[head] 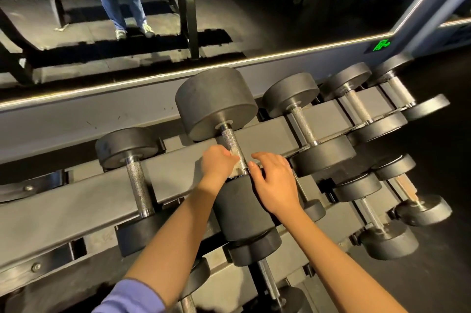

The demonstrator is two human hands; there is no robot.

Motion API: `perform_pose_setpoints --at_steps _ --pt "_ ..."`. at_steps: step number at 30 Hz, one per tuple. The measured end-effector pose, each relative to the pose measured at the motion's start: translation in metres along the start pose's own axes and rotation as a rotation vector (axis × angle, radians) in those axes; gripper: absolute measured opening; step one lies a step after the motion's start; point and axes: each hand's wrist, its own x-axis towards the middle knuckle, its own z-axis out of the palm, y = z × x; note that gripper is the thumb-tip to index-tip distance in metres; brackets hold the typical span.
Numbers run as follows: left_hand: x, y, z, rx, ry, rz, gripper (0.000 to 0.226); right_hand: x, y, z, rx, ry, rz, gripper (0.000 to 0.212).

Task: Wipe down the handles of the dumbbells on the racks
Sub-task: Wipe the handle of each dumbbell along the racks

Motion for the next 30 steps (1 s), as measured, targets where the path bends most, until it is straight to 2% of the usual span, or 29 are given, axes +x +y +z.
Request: perform_pose_setpoints --at_steps 4,8,10,12,14,16,18,20,22,23,24,27,30 --pt "-0.007 0.003 -0.007 0.01 -0.083 -0.044 0.024 -0.001 0.002 -0.001 -0.023 -0.005 -0.031 0.064" --pt "-0.012 0.005 -0.015 -0.093 -0.074 0.025 0.019 0.001 0.002 -0.002 0.053 -0.009 -0.003 0.055" --pt "-0.013 0.007 -0.02 -0.2 -0.035 0.073 0.019 0.013 0.0 -0.007 0.17 -0.062 0.083 0.041" --pt "-0.014 0.013 -0.023 -0.296 -0.039 0.099 0.017 0.033 -0.005 -0.013 0.345 -0.162 0.18 0.037" --pt "-0.014 0.019 -0.025 -0.394 -0.044 0.104 0.022 0.054 -0.01 -0.016 0.47 -0.223 0.19 0.033" --pt "-0.013 0.024 -0.029 -0.382 -0.027 0.115 0.029 0.068 -0.014 -0.017 0.541 -0.229 0.194 0.026" --pt "-0.015 0.028 -0.039 -0.304 -0.047 0.156 0.026 0.075 -0.013 -0.017 0.591 -0.219 0.2 0.021" --pt "-0.016 0.029 -0.048 -0.19 0.011 0.246 0.02 0.081 -0.009 -0.016 0.55 -0.158 0.205 0.018" --pt "-0.015 0.027 -0.058 0.031 0.304 0.455 0.023 0.087 -0.004 -0.012 0.397 -0.135 0.213 0.014" --pt "-0.014 0.025 -0.061 0.101 0.429 0.57 0.026 0.09 -0.003 -0.008 0.304 -0.179 0.22 0.012" --pt "-0.01 0.023 -0.064 0.149 0.48 0.636 0.031 0.093 0.0 -0.002 0.207 -0.258 0.234 0.009" --pt "0.002 0.015 -0.068 0.244 0.358 0.569 0.046 0.098 0.004 0.011 0.027 -0.428 0.245 0.01" --pt "0.006 0.009 -0.067 0.255 0.309 0.553 0.049 0.103 0.004 0.013 0.058 -0.399 0.23 0.007"
